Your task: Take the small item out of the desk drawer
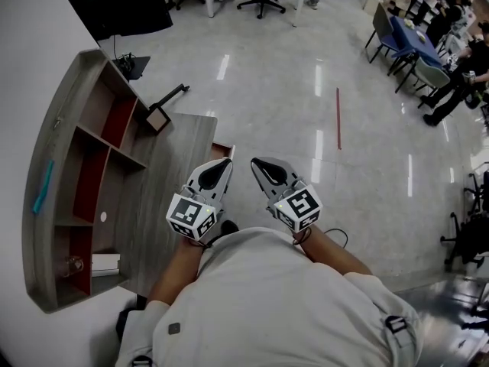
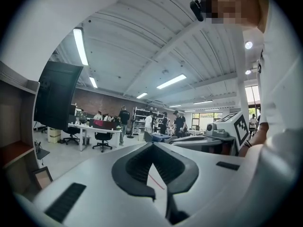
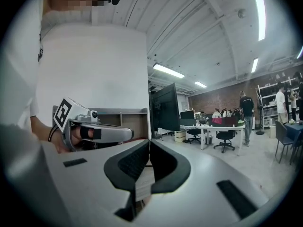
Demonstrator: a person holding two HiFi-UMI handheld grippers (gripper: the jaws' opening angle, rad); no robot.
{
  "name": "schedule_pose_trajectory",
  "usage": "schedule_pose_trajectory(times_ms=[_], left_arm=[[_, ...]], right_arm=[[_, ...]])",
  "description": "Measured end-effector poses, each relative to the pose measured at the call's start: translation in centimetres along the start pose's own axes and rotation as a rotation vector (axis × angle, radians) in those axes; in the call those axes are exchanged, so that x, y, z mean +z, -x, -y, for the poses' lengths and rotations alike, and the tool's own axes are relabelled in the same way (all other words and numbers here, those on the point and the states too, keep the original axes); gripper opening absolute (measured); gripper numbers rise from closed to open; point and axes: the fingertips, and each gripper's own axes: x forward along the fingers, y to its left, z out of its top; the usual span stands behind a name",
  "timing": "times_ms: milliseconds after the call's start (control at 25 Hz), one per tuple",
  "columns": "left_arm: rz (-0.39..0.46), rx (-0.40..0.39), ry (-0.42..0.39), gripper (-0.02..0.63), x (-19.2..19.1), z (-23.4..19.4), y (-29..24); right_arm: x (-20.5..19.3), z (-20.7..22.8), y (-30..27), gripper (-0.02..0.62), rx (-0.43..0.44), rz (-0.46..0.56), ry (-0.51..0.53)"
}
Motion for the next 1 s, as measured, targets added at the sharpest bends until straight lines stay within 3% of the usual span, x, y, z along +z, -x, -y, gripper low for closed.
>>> schedule_pose_trajectory(times_ms=[360, 720, 1000], left_arm=[[-0.002, 0.04, 0.032, 0.015, -0.7, -6.9, 4.1], [-0.04, 0.113, 0.057, 0.015, -2.4, -10.6, 5.4], [-0.048, 0.182, 0.081, 0.015, -3.1, -13.2, 3.4]], right_arm=[[-0.2, -2.3, -6.5, 0.021, -0.002, -0.01, -0.01], [-1.8, -3.9, -10.9, 0.021, 0.138, -0.056, -0.041], [-2.7, -1.5, -13.9, 0.021, 0.211, -0.099, -0.038]])
